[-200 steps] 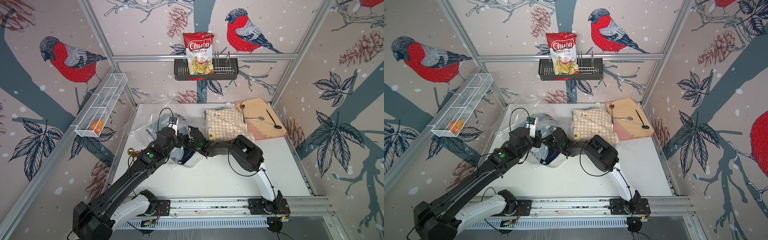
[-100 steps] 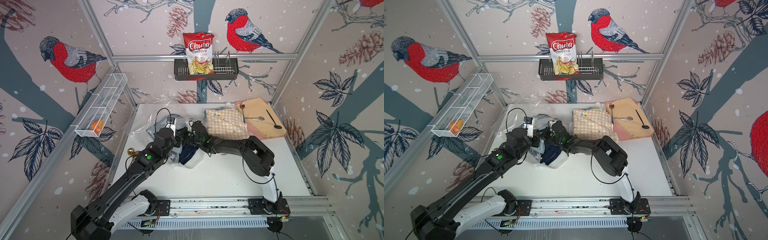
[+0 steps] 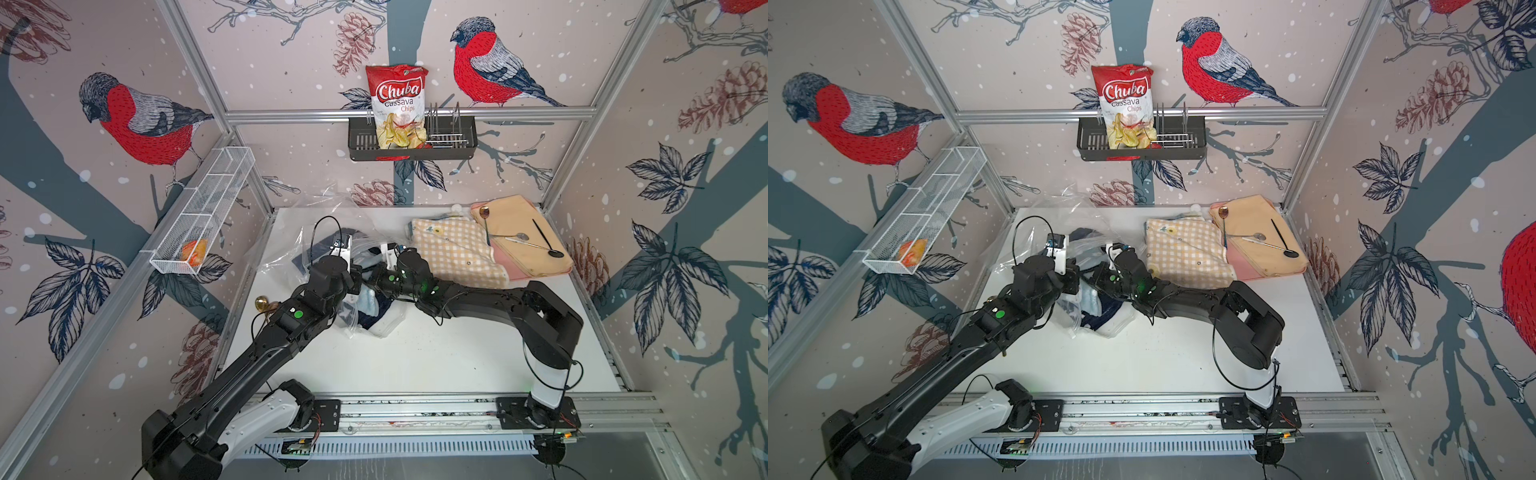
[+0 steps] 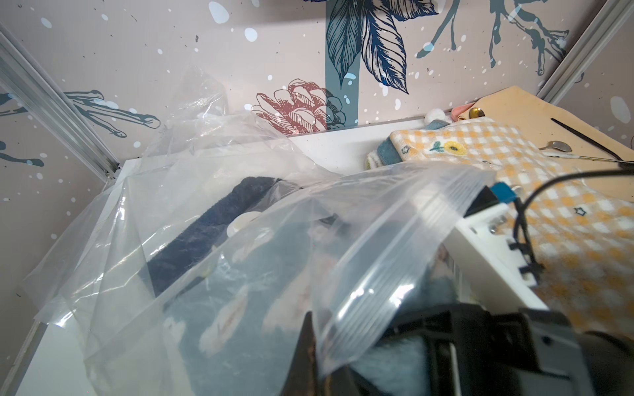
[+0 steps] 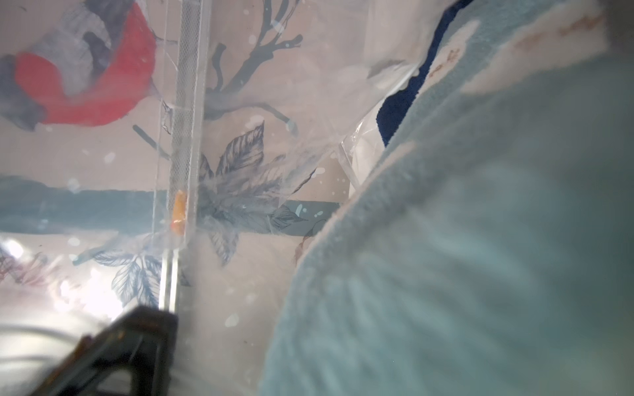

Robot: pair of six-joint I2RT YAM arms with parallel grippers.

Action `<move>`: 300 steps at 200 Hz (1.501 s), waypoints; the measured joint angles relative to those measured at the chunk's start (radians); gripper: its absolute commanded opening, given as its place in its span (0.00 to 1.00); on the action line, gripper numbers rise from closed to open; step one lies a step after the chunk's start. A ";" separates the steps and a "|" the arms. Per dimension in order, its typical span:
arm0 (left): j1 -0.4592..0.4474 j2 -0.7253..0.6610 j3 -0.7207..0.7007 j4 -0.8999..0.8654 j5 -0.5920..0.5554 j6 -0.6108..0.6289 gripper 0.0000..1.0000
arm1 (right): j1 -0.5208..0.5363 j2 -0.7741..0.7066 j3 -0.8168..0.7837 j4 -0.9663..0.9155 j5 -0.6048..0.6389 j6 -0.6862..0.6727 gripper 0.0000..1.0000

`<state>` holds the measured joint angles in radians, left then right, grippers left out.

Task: Take the blanket out of the vacuum bag
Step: Take out the blanket from the vacuum bag.

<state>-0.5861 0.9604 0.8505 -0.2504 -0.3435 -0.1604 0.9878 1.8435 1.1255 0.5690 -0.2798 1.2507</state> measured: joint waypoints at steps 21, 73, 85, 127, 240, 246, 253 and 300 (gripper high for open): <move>0.000 0.001 0.000 0.000 -0.001 0.000 0.00 | 0.018 -0.069 -0.102 0.001 0.013 -0.003 0.00; 0.000 0.002 0.000 0.000 -0.007 0.000 0.00 | 0.064 -0.301 -0.293 -0.034 0.077 -0.034 0.00; 0.000 0.000 0.000 0.000 -0.008 -0.001 0.00 | 0.074 -0.362 -0.294 -0.054 0.094 -0.050 0.00; 0.000 -0.013 0.000 0.000 -0.015 -0.002 0.00 | 0.098 -0.517 -0.210 -0.191 0.169 -0.130 0.00; 0.000 -0.047 -0.001 0.000 -0.022 -0.009 0.00 | -0.092 -0.673 0.228 -0.581 0.270 -0.388 0.00; 0.000 -0.047 -0.001 0.000 -0.022 -0.009 0.00 | -0.125 -0.673 0.241 -0.594 0.266 -0.392 0.00; 0.000 -0.047 -0.001 0.000 -0.022 -0.009 0.00 | -0.164 -0.674 0.254 -0.608 0.254 -0.400 0.00; 0.000 -0.046 -0.001 0.000 -0.023 -0.009 0.00 | -0.339 -0.725 0.233 -0.674 0.134 -0.434 0.00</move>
<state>-0.5861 0.9142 0.8497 -0.2504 -0.3660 -0.1692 0.6491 1.1183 1.3582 -0.1047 -0.1463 0.8165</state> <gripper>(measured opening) 0.048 0.078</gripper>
